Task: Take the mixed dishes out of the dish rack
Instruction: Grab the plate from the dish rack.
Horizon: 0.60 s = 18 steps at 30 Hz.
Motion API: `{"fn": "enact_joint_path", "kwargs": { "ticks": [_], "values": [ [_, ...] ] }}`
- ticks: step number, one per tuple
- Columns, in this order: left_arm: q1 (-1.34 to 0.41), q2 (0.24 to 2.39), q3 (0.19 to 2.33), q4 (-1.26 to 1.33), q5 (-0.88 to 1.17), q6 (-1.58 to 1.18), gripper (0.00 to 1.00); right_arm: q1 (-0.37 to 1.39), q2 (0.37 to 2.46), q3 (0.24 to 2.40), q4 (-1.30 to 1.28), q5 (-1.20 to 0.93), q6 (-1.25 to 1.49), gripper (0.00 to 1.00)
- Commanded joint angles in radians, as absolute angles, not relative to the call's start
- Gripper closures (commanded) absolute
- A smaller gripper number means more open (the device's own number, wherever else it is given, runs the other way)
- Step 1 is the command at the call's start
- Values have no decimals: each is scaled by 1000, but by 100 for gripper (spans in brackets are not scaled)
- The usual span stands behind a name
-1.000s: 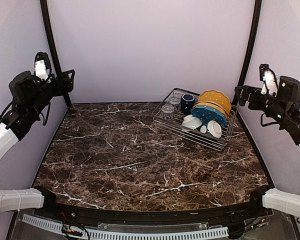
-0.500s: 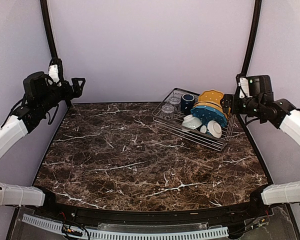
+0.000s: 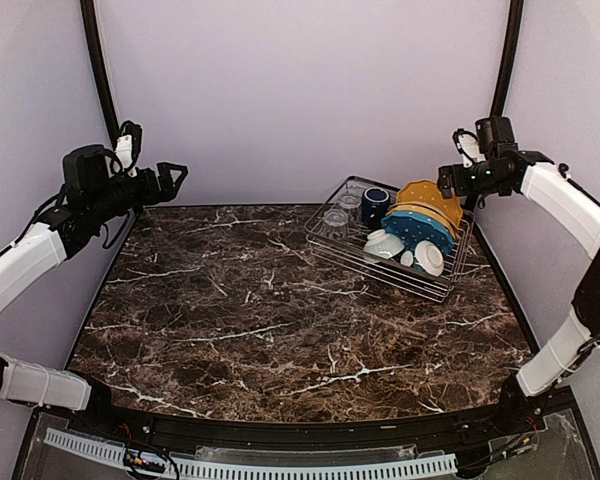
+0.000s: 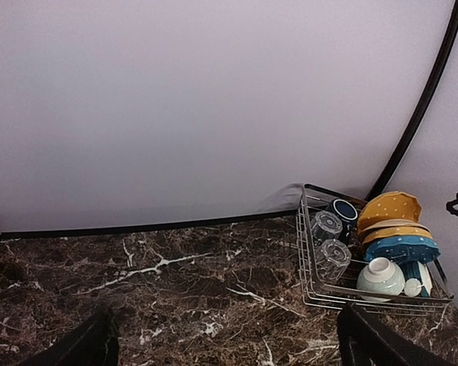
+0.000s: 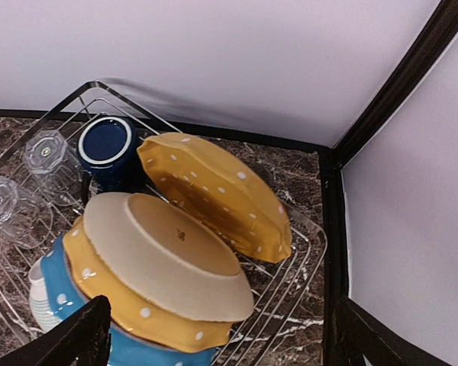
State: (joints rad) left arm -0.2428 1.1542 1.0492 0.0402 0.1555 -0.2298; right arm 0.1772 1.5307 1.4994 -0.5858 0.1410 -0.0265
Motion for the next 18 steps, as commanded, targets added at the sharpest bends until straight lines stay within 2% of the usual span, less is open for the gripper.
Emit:
{"fn": "enact_joint_path", "kwargs": {
  "ticks": [1,4,8,15,18],
  "values": [
    [-229,1171,1091,-14,212,-243,1,90,1613,1593,-592,-20,-142,1],
    [-217,1182,1094,-12,240,-254,1,42,1670,1615,-555,-62,-159,1],
    [-184,1194,1087,21,281,-304,1,-54,1759,1682,-555,-211,-156,9],
    [-128,1241,1087,55,390,-377,1,-58,1762,1512,-314,-307,-330,13],
    [-126,1268,1098,39,415,-377,1,-58,1812,1543,-322,-352,-394,21]
  ]
}}
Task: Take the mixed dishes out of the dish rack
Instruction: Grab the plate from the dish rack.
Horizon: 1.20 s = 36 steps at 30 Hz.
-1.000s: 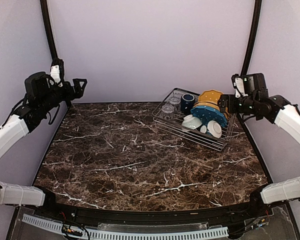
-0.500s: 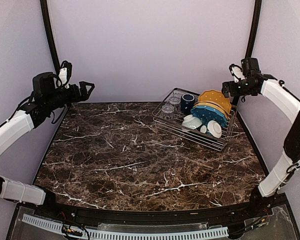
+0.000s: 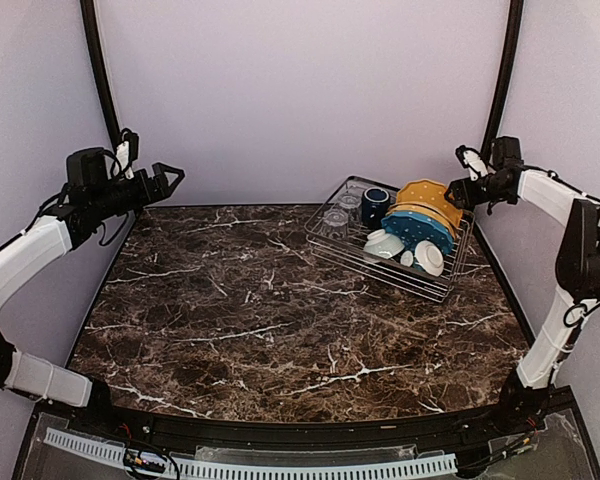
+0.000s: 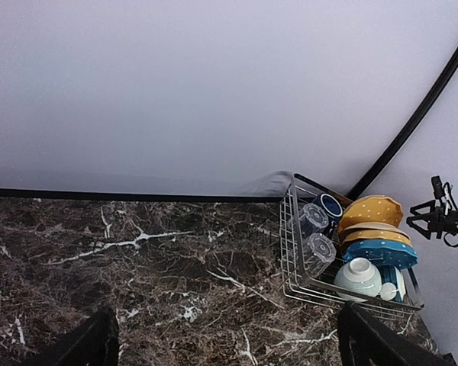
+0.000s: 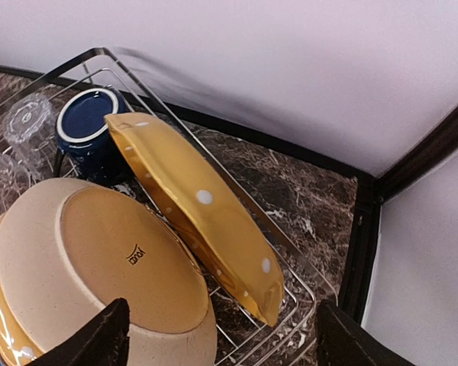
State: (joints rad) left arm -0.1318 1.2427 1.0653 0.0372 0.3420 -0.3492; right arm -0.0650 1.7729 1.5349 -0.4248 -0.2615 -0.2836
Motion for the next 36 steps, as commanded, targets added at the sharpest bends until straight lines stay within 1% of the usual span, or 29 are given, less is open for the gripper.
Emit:
{"fn": "enact_joint_path", "kwargs": {
  "ticks": [1,5,9,10,13,15,17,19,20,21,23,27,28,30,34,36],
  "values": [
    [-126,1274,1106,36,422,-381,1,-58,1822,1543,-304,-339,-400,22],
    [-126,1318,1136,14,479,-398,1,-59,1862,1542,-228,-334,-431,25],
    [-125,1353,1165,-18,529,-405,1,-57,1904,1580,-222,-366,-475,34],
    [-124,1358,1167,-21,533,-407,1,-55,1913,1585,-215,-364,-490,37],
    [-123,1361,1166,-18,539,-417,1,-51,1928,1596,-212,-383,-542,55],
    [-121,1362,1165,-15,546,-424,1,-51,1930,1580,-191,-393,-577,64],
    [-116,1363,1165,-8,557,-432,1,-51,1944,1573,-189,-396,-616,66],
    [-107,1363,1163,-4,566,-441,1,-52,1966,1589,-210,-388,-644,74],
    [-104,1363,1162,-3,567,-445,1,-52,1970,1595,-216,-391,-654,76],
    [-100,1363,1161,-3,570,-447,1,-53,1972,1597,-212,-394,-665,76],
    [-95,1362,1160,-3,573,-452,1,-52,1971,1595,-204,-405,-675,74],
    [-90,1362,1155,20,580,-462,1,-53,1989,1615,-204,-425,-690,62],
    [-89,1362,1155,25,582,-464,1,-52,2005,1637,-214,-426,-690,62],
    [-89,1361,1154,28,585,-466,1,-52,2025,1667,-238,-425,-693,65],
    [-88,1361,1151,31,584,-463,1,-52,2036,1706,-269,-434,-713,75],
    [-86,1359,1151,34,590,-466,1,-52,2027,1707,-271,-430,-726,84]
  ]
}}
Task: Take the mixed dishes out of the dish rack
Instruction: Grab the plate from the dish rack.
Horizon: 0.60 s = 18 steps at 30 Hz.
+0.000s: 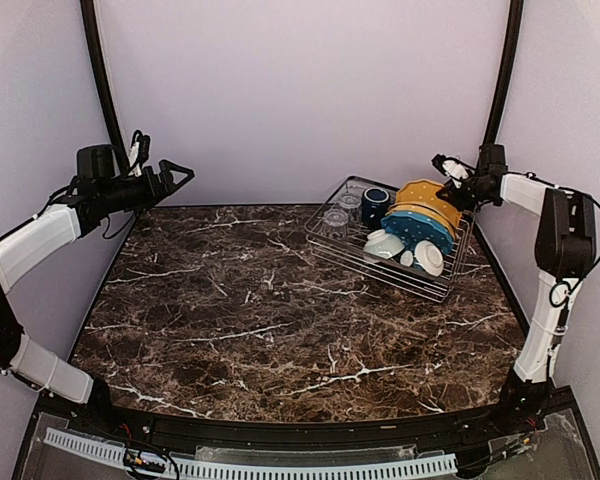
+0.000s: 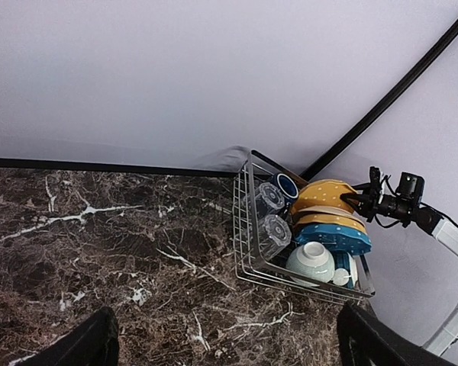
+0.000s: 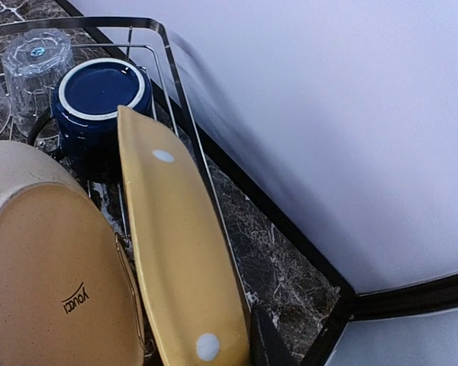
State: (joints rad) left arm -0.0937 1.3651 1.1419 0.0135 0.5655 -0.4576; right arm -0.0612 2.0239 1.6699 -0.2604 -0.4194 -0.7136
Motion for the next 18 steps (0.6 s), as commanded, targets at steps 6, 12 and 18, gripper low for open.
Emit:
{"fn": "enact_joint_path", "kwargs": {
  "ticks": [6,12,18],
  "values": [
    [-74,1352,1146,46,599,-472,1,-31,1950,1667,-265,-375,-795,90],
    [-67,1353,1139,65,613,-492,1,38,1859,1583,-156,-196,-872,100],
    [-66,1361,1136,72,617,-500,1,69,1811,1586,-98,-73,-896,100]
  ]
}}
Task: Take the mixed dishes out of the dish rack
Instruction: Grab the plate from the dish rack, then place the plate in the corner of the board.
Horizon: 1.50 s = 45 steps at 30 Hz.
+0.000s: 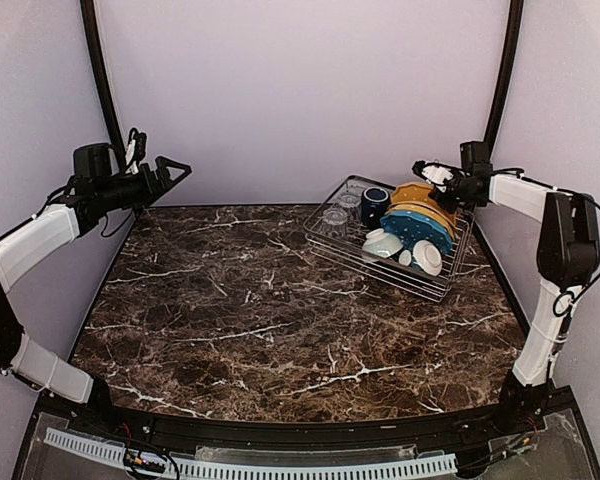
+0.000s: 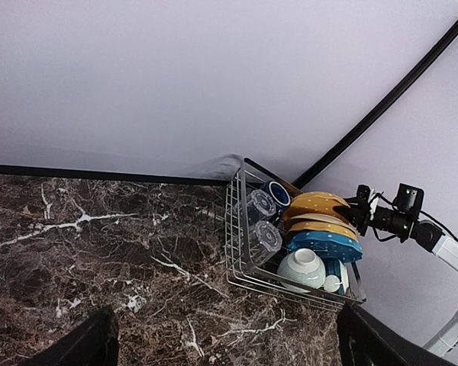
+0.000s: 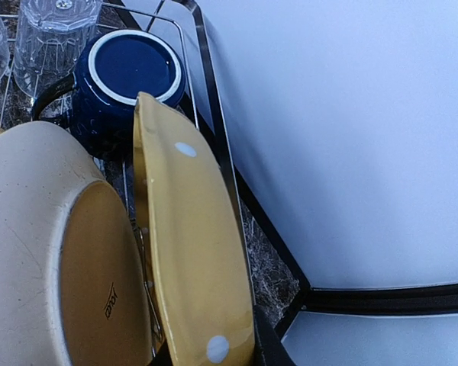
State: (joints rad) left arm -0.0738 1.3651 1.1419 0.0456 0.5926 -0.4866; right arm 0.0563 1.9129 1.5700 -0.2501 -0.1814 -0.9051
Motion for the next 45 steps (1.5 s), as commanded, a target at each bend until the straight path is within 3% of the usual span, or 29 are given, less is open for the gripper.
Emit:
{"fn": "enact_joint_path", "kwargs": {
  "ticks": [1,10,16,19,24,30,36,45],
  "values": [
    [-66,1363,1135,73,619,-501,1,74,1799,1584,-91,-61,-900,100],
    [-67,1361,1144,48,601,-493,1,93,1664,1558,-45,-27,-880,100],
    [-67,1367,1146,40,594,-490,1,151,1623,1517,93,188,-845,100],
    [-66,1374,1147,37,594,-491,1,178,1593,1497,179,296,-726,100],
    [-66,1390,1152,21,586,-492,1,217,1534,1536,56,404,-289,100],
    [-67,1417,1170,5,585,-483,1,218,1402,1460,-25,107,251,100],
    [-66,1429,1175,-20,569,-483,1,226,1379,1381,-5,-270,599,100],
    [-67,1412,1180,-64,413,-513,1,504,1555,1321,43,-448,724,100]
  ]
}}
